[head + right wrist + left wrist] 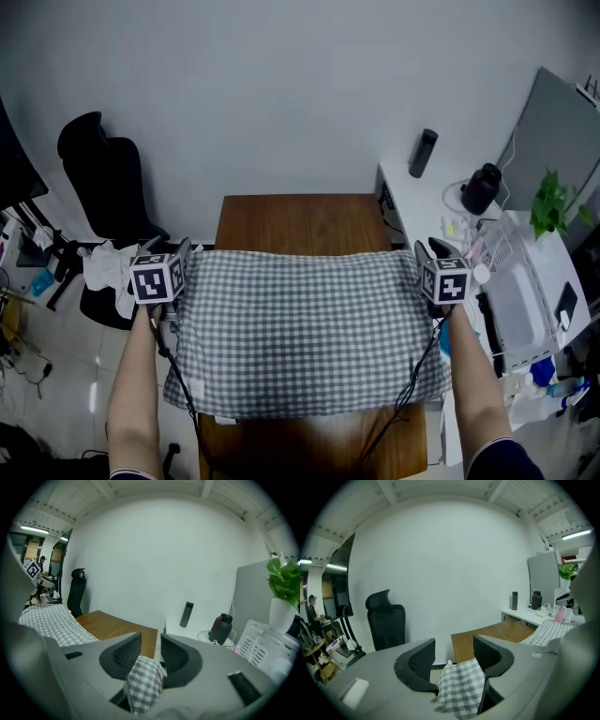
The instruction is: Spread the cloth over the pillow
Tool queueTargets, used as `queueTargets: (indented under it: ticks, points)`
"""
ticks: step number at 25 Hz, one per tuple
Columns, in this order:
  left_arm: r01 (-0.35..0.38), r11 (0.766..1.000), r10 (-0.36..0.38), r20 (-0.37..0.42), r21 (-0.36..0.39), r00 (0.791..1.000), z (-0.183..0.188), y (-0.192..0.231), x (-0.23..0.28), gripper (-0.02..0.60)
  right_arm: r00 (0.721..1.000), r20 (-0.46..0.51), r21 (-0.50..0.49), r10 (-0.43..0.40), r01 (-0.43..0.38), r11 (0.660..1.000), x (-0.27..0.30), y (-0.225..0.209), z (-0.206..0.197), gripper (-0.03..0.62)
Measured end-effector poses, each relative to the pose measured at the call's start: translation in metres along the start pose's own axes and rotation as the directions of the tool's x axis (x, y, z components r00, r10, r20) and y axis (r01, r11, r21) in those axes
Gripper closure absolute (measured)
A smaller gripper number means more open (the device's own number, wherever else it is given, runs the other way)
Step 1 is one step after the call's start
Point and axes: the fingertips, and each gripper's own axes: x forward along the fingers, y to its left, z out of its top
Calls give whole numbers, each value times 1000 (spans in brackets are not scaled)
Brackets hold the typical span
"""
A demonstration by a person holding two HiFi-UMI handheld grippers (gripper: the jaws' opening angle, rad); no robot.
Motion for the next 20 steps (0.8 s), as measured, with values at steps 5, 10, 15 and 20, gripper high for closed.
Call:
queueTargets:
  ticks: [5,10,15,20]
  points:
    - [16,1000,-14,78,-23,997,22,-14,-35,453,996,86,6,24,-24,1000,-33,11,25,490]
    - [47,998,-39,177,-43,983,40,-44,-83,577,977,201,4,68,-71,997,-81,35,59,524]
    - [142,989,-128,236,-40,963,52,-81,-127,578,951,285,-6,117,-120,993,-131,66,85,542]
    - [231,973,-223,274,3,936,60,-125,-171,578,923,349,-8,161,-169,986,-180,101,97,560]
